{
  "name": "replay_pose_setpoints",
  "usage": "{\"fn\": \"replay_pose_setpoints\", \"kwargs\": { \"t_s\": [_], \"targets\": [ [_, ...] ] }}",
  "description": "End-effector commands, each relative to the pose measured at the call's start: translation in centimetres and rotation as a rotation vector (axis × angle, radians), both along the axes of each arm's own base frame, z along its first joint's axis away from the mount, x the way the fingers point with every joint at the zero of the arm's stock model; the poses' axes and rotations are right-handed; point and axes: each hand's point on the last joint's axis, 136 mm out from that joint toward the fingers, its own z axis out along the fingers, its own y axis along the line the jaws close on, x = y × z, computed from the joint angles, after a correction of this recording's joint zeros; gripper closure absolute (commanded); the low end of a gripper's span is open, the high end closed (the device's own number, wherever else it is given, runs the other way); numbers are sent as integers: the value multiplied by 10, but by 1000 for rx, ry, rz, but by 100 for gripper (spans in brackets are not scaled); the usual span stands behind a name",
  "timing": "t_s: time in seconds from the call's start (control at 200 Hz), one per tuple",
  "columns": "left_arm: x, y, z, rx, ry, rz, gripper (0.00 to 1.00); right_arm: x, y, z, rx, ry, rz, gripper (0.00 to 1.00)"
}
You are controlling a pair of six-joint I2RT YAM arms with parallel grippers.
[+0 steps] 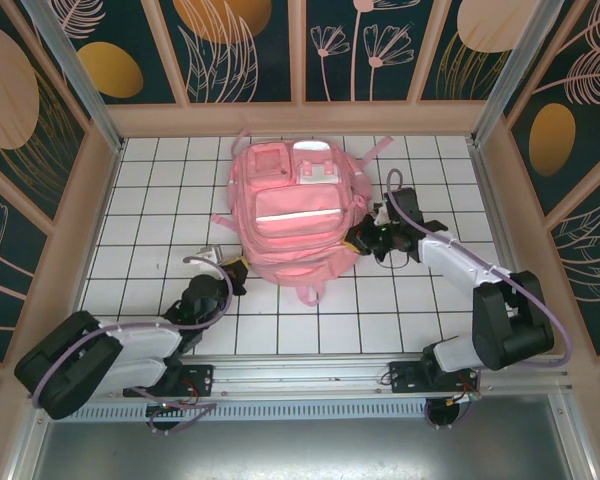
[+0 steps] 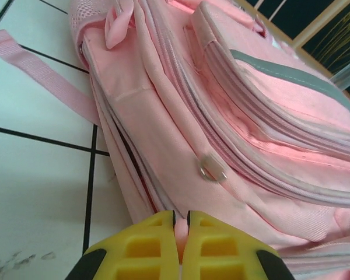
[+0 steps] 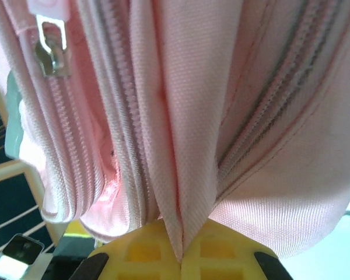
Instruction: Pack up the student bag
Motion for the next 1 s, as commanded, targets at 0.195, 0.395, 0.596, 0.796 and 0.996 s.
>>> {"fn": "replay_pose_setpoints", "kwargs": {
  "t_s": [0.195,0.395,0.596,0.796,0.996],
  "targets": [
    [16,-32,7,43,12,-133,100,40,-83,12,-405,-151,-184,42],
    [4,-53,10,12,38,-262,100,39,-95,4,-497,-158,-189,31],
    [-11,-67,10,25,46,-360,100,74,-83,-26,-430,-101,-157,39],
    [-28,-105,20,55,24,-496,100,121,-27,-13,-307,-165,-5,43],
    [-32,-138,27,24,30,-598,100,147,-15,-10,-332,-163,9,43]
  ]
}}
